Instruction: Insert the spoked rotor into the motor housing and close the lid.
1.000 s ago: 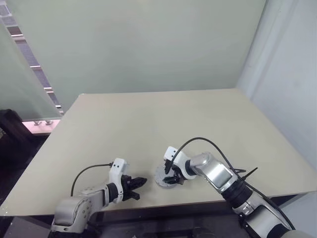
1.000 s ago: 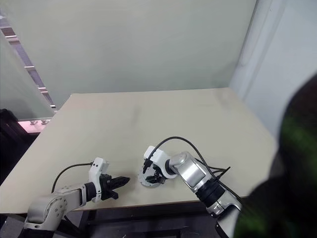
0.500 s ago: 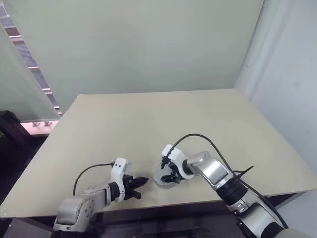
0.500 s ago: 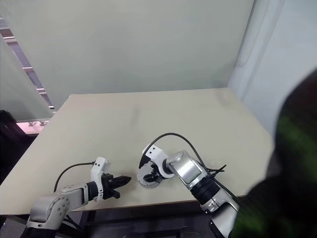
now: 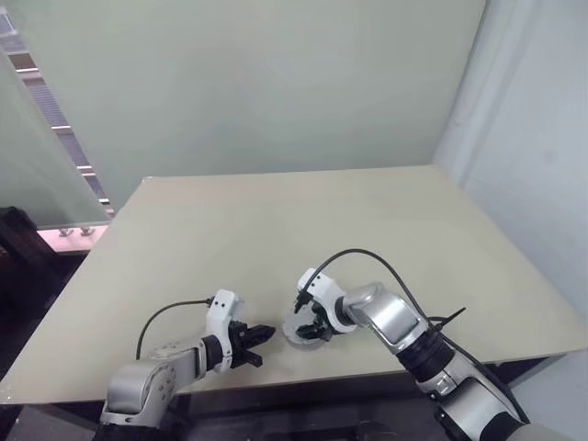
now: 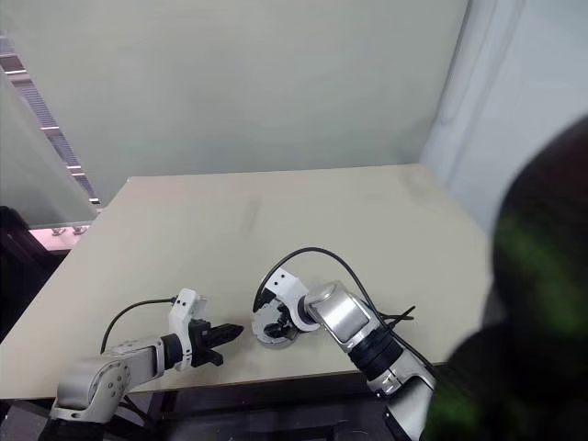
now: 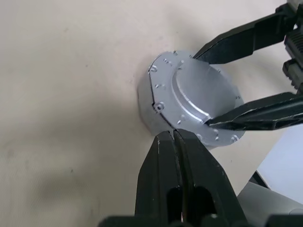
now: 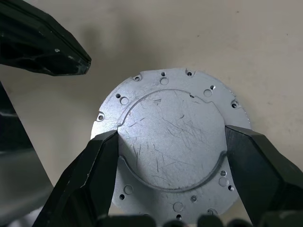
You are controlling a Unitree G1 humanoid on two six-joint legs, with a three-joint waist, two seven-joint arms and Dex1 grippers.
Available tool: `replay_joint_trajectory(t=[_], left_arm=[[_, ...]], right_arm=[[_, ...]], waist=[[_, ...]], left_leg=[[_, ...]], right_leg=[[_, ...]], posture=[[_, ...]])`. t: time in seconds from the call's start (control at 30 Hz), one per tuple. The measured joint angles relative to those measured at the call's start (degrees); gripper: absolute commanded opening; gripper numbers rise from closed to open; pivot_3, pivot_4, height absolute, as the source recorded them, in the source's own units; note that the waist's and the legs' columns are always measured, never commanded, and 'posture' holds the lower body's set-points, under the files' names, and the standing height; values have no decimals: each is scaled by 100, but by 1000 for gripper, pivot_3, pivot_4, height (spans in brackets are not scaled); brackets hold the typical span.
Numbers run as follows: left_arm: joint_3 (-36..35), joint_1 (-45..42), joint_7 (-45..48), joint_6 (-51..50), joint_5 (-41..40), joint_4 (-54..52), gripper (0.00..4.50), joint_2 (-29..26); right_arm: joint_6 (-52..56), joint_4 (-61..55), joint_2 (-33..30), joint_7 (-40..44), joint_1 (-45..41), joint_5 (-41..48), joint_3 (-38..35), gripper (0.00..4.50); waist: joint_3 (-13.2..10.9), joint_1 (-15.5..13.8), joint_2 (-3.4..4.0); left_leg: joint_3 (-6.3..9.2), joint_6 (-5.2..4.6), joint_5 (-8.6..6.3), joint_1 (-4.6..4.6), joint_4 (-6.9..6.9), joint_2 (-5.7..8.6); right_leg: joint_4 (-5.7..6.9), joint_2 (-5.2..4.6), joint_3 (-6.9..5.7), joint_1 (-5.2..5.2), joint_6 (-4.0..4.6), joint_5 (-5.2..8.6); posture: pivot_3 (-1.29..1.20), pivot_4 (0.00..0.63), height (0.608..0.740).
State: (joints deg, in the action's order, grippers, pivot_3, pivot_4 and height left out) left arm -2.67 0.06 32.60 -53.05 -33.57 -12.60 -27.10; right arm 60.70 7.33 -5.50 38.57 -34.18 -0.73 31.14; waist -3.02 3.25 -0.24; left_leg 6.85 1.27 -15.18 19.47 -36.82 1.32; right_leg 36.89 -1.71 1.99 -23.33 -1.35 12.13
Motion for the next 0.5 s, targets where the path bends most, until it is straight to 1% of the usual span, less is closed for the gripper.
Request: replay_joint_trajectory(t=[0.13,0.27,0.5], left_arm=[[5,-6,0,0,19,11,0,0],[21,-14,5,0,22,21,0,1],[21,-15,19,0,43,29,0,-4]], right_arm=[[-104,23,134,-255,121,7,-89,3209],[-298,-37,112,-300,243,31,-117,3209],[-1015,-169,-169,-134,505,84,-40,3209]], waist=[[8,81,0],[8,101,0],[8,104,-1]], left_leg=[[3,5,2,-1,0,-3],[2,7,3,-1,-3,-1],[3,7,3,8,-4,2]], right_leg=[[2,2,-4,0,8,5],[1,-1,-3,-1,9,5],[0,-2,-2,-5,8,5]], posture=[[0,0,740],[0,0,740],[0,0,740]])
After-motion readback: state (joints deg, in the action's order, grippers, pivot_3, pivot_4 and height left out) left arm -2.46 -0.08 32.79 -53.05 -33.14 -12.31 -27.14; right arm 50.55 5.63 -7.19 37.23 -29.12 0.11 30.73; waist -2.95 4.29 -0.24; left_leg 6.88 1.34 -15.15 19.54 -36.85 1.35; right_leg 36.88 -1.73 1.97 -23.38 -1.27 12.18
